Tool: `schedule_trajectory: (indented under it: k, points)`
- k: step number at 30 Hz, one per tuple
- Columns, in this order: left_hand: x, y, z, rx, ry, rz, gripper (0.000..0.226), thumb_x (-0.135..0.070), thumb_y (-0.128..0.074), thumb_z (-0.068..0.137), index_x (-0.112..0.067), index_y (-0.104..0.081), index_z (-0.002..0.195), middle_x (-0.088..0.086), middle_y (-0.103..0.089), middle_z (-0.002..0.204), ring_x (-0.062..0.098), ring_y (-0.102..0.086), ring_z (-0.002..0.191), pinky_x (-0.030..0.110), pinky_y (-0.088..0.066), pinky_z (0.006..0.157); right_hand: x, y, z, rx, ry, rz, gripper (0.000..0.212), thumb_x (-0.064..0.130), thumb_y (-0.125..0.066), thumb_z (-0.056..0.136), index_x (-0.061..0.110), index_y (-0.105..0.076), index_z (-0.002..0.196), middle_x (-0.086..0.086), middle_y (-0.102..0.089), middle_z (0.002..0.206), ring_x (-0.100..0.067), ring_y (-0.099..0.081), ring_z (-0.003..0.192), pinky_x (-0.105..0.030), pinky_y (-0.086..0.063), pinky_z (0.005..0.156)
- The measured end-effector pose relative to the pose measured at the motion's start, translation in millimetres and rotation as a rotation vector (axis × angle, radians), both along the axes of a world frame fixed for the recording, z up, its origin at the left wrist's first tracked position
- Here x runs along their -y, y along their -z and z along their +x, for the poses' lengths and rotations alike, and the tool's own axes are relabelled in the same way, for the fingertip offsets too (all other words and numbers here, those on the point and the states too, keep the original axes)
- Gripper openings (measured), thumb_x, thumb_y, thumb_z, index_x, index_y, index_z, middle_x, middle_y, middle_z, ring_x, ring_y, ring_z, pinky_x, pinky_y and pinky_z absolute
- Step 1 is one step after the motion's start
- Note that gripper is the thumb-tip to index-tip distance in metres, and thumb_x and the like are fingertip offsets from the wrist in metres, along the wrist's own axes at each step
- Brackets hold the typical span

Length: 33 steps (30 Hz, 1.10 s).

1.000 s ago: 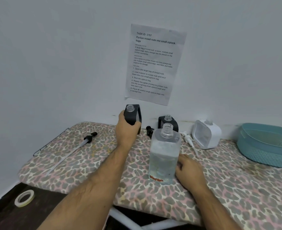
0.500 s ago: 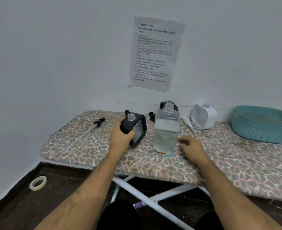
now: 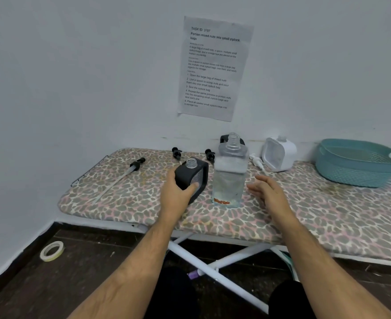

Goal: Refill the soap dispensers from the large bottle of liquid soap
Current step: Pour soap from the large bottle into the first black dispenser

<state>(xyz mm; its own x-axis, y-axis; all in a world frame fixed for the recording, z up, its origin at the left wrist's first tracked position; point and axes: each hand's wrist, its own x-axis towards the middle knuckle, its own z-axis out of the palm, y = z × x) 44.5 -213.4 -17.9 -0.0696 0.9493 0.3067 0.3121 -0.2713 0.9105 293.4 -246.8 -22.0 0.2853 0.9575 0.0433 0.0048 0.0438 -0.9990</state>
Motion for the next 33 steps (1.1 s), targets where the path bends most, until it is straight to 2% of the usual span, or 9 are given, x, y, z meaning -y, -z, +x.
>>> schedule_trajectory:
  k: [3, 6, 12, 14, 19, 23, 27, 30, 33]
  points:
    - [2.9, 4.8, -3.3, 0.014, 0.075, -0.013, 0.069, -0.025, -0.074, 0.087, -0.03, -0.035, 0.143, -0.022, -0.054, 0.118, 0.0, -0.058, 0.106, 0.015, -0.047, 0.081, -1.4, -4.6, -0.7, 0.03, -0.037, 0.058, 0.053, 0.045, -0.066, 0.091, 0.029, -0.048, 0.138, -0.004, -0.061, 0.129, -0.017, -0.063, 0.115, -0.043, -0.046, 0.104]
    - [2.4, 9.0, -9.3, 0.019, 0.137, -0.033, 0.066, -0.021, -0.068, 0.092, -0.032, -0.031, 0.146, -0.025, -0.053, 0.121, -0.004, -0.055, 0.112, 0.011, -0.045, 0.084, -4.0, -18.8, -5.1, 0.065, -0.091, 0.141, 0.082, 0.059, -0.075, 0.077, 0.031, -0.039, 0.145, 0.006, -0.057, 0.126, -0.006, -0.058, 0.116, -0.038, -0.047, 0.101]
    - [-0.7, 11.2, -5.8, 0.011, 0.115, -0.017, 0.064, -0.028, -0.072, 0.089, -0.024, -0.04, 0.144, -0.016, -0.057, 0.126, -0.001, -0.057, 0.112, 0.017, -0.048, 0.091, -18.0, -34.2, -13.7, 0.07, -0.202, 0.182, 0.099, 0.035, -0.086, 0.07, 0.029, -0.029, 0.15, 0.004, -0.054, 0.136, -0.014, -0.056, 0.124, -0.036, -0.048, 0.101]
    - [-0.6, 15.6, -2.3, 0.004, 0.093, -0.002, 0.064, -0.029, -0.072, 0.089, -0.022, -0.04, 0.144, -0.013, -0.059, 0.129, 0.0, -0.057, 0.114, 0.015, -0.047, 0.091, -20.2, -31.1, -17.3, 0.07, -0.236, 0.184, 0.098, 0.027, -0.089, 0.068, 0.026, -0.033, 0.149, 0.005, -0.062, 0.13, -0.012, -0.062, 0.118, -0.035, -0.052, 0.096]
    - [-1.2, 22.2, -1.3, -0.001, 0.079, 0.007, 0.063, -0.03, -0.072, 0.088, -0.024, -0.041, 0.143, -0.02, -0.059, 0.125, -0.008, -0.056, 0.113, 0.016, -0.046, 0.093, -23.0, -23.4, -26.7, 0.083, -0.195, 0.207, 0.071, 0.006, -0.083, 0.073, 0.017, -0.049, 0.135, 0.004, -0.068, 0.118, -0.006, -0.068, 0.105, -0.03, -0.057, 0.09]
    - [-1.6, 24.2, -2.1, -0.016, 0.074, 0.012, 0.062, -0.029, -0.072, 0.088, -0.027, -0.042, 0.142, -0.028, -0.057, 0.12, -0.015, -0.054, 0.11, 0.012, -0.044, 0.09, -30.3, -18.2, -31.9, 0.093, -0.208, 0.209, 0.074, 0.002, -0.084, 0.072, 0.016, -0.048, 0.135, -0.001, -0.064, 0.124, -0.01, -0.066, 0.109, -0.021, -0.056, 0.081]
    - [-2.1, 25.9, -1.2, -0.02, 0.065, 0.033, 0.062, -0.033, -0.072, 0.088, -0.028, -0.042, 0.142, -0.02, -0.059, 0.127, -0.006, -0.056, 0.115, 0.023, -0.046, 0.097, -34.2, -8.8, -38.1, 0.073, -0.189, 0.224, 0.079, 0.006, -0.086, 0.067, 0.015, -0.048, 0.135, -0.004, -0.066, 0.124, -0.015, -0.067, 0.109, -0.029, -0.057, 0.087]
    - [-1.2, 26.4, -0.8, -0.024, 0.058, 0.034, 0.061, -0.031, -0.072, 0.088, -0.029, -0.042, 0.141, -0.024, -0.059, 0.124, -0.008, -0.055, 0.114, 0.025, -0.047, 0.099, -35.4, -6.5, -42.2, 0.069, -0.136, 0.249, 0.079, 0.017, -0.086, 0.063, 0.014, -0.051, 0.134, -0.004, -0.067, 0.122, -0.014, -0.068, 0.109, -0.029, -0.057, 0.087]
    - [-0.6, 25.9, -1.1, -0.026, 0.055, 0.031, 0.061, -0.03, -0.072, 0.088, -0.028, -0.042, 0.142, -0.025, -0.058, 0.123, -0.009, -0.055, 0.113, 0.025, -0.047, 0.099, -37.6, -6.7, -44.4, 0.083, -0.114, 0.255, 0.073, 0.012, -0.087, 0.068, 0.014, -0.053, 0.132, -0.004, -0.068, 0.121, -0.014, -0.069, 0.107, -0.03, -0.058, 0.087]
